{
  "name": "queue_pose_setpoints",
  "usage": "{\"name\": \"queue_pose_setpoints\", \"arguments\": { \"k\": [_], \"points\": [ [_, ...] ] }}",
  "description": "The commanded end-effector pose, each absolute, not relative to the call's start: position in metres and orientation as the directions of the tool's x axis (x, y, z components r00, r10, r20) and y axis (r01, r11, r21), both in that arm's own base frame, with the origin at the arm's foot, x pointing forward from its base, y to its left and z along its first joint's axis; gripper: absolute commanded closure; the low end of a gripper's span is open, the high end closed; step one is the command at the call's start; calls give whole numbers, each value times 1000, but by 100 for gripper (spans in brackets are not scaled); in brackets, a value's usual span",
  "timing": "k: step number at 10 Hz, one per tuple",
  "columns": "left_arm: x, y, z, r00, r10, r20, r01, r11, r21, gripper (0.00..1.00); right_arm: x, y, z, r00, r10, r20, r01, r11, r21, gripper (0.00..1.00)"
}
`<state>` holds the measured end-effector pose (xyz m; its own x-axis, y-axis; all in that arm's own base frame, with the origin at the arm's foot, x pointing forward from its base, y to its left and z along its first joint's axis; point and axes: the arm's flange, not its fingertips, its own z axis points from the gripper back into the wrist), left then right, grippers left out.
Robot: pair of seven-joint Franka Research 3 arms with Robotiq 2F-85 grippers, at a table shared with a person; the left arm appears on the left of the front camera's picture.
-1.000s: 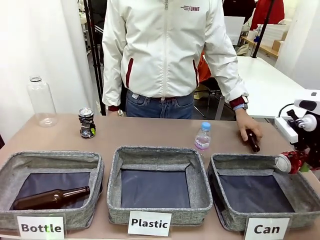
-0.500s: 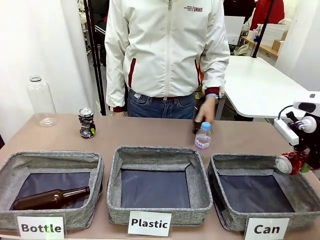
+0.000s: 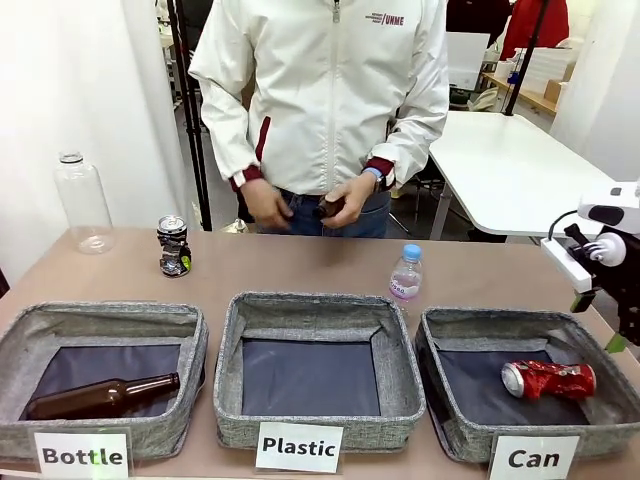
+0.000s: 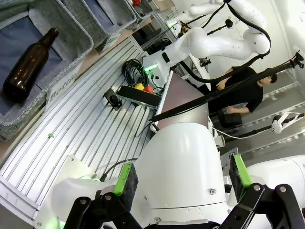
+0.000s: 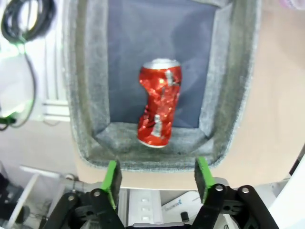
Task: Sort the can waste into the basket.
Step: Pick up the can waste from the table and place it in the right Fabric basket.
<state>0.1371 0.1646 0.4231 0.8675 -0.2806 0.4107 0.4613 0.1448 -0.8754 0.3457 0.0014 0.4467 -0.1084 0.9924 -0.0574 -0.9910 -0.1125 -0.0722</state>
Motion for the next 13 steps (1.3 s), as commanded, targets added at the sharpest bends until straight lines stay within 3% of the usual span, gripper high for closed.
{"name": "queue_pose_setpoints", "arguments": {
  "k": [1, 4, 6, 7, 8, 9, 12, 13],
  "points": [
    [132, 165, 422, 860, -288, 421, 473, 141, -870, 0, 332, -2, 428, -142, 988, -66, -984, -148, -103, 0],
    [132, 165, 422, 860, -288, 421, 473, 141, -870, 0, 366, 11, 435, -135, 990, 51, -987, -130, -97, 0],
    [132, 165, 422, 860, -288, 421, 473, 141, -870, 0, 406, 27, 452, -16, 948, 319, -996, 14, -90, 0],
    [132, 165, 422, 860, -288, 421, 473, 141, -870, 0, 428, 33, 467, 251, 795, 552, -958, 286, 24, 0],
    [132, 165, 422, 860, -288, 421, 473, 141, -870, 0, 427, 25, 478, 252, 663, 705, -961, 259, 100, 0],
    [132, 165, 422, 860, -288, 421, 473, 141, -870, 0, 420, 3, 486, 328, 498, 803, -927, 334, 171, 0],
    [132, 165, 422, 860, -288, 421, 473, 141, -870, 0, 379, -98, 471, 458, -32, 888, -818, 375, 436, 0],
    [132, 165, 422, 860, -288, 421, 473, 141, -870, 0, 365, -123, 457, 455, -104, 885, -806, 374, 458, 0]
  ]
}}
